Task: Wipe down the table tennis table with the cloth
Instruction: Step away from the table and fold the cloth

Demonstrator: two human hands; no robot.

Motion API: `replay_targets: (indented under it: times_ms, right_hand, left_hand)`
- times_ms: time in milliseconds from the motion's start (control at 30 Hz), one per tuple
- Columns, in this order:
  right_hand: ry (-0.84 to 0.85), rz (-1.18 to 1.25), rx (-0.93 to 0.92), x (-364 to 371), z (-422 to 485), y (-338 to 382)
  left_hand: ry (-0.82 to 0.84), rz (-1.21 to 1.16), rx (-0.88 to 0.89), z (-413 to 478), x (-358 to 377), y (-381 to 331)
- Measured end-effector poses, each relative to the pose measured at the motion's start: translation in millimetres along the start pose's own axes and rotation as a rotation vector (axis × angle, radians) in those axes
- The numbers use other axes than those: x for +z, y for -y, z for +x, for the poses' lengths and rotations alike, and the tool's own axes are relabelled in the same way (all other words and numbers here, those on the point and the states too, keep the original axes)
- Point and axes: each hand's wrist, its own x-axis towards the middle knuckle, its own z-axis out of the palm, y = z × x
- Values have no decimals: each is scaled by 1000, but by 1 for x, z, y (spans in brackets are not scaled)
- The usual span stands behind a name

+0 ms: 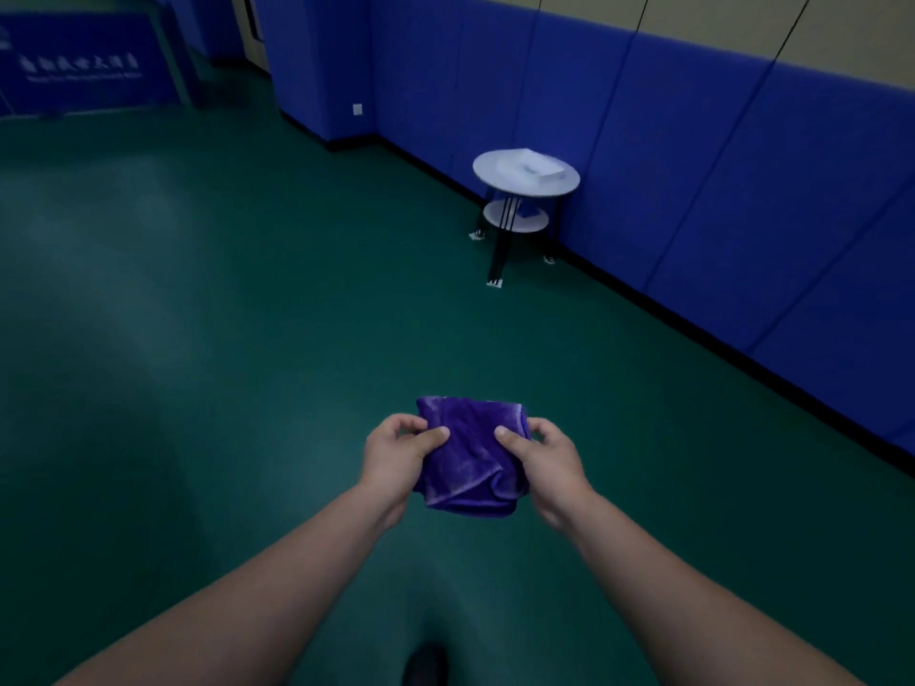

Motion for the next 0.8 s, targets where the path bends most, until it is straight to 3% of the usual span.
replay_targets:
  times_ms: [367, 533, 800]
  right_hand:
    - [-137, -117, -177, -39, 346, 156]
    - [-28, -27, -144, -38, 516, 220]
    - [151, -332, -231, -3, 753, 348]
  left_hand:
    - [174, 217, 39, 341, 193, -145]
    - [256, 113, -37, 489, 263, -202]
    - [206, 253, 87, 700, 331, -319]
